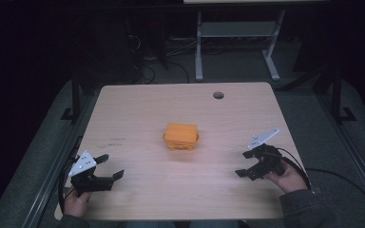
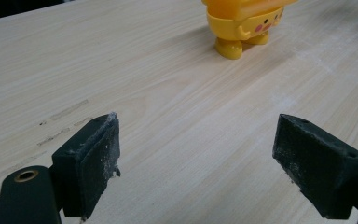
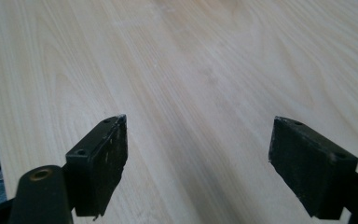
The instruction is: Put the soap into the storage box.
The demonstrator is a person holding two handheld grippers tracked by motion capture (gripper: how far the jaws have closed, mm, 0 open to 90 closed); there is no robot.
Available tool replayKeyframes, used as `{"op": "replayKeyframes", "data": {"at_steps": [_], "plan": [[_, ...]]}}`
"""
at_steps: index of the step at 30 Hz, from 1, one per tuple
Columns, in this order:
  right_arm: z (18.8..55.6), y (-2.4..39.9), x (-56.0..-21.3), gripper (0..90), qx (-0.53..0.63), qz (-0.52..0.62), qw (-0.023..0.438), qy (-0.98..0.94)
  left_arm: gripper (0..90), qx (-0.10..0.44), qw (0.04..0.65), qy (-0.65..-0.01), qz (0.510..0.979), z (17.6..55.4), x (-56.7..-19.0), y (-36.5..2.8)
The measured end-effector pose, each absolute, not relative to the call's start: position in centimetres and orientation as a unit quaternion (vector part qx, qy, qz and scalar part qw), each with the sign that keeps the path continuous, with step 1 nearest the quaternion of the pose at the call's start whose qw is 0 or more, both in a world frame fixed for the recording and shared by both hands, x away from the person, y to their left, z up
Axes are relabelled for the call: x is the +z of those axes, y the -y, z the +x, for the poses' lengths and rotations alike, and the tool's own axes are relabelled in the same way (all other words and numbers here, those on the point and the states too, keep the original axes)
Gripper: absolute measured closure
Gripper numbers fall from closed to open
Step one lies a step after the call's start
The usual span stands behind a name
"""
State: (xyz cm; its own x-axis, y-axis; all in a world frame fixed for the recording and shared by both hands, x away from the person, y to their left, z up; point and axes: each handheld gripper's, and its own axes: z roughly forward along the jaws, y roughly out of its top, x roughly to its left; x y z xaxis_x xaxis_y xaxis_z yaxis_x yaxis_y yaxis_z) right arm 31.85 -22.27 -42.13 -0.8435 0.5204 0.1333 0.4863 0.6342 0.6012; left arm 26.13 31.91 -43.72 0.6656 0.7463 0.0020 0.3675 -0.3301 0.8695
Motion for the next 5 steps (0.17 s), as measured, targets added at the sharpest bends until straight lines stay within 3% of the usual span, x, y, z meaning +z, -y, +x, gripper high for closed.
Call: {"op": "replayKeyframes", "data": {"at_steps": [5], "plan": [[29.4, 23.0, -42.9, 15.8, 0.344, 0.295, 0.066, -0.889, 14.3, 0.207, 0.458, -0.351, 0.79, 26.1, -43.7, -31.9]]}}
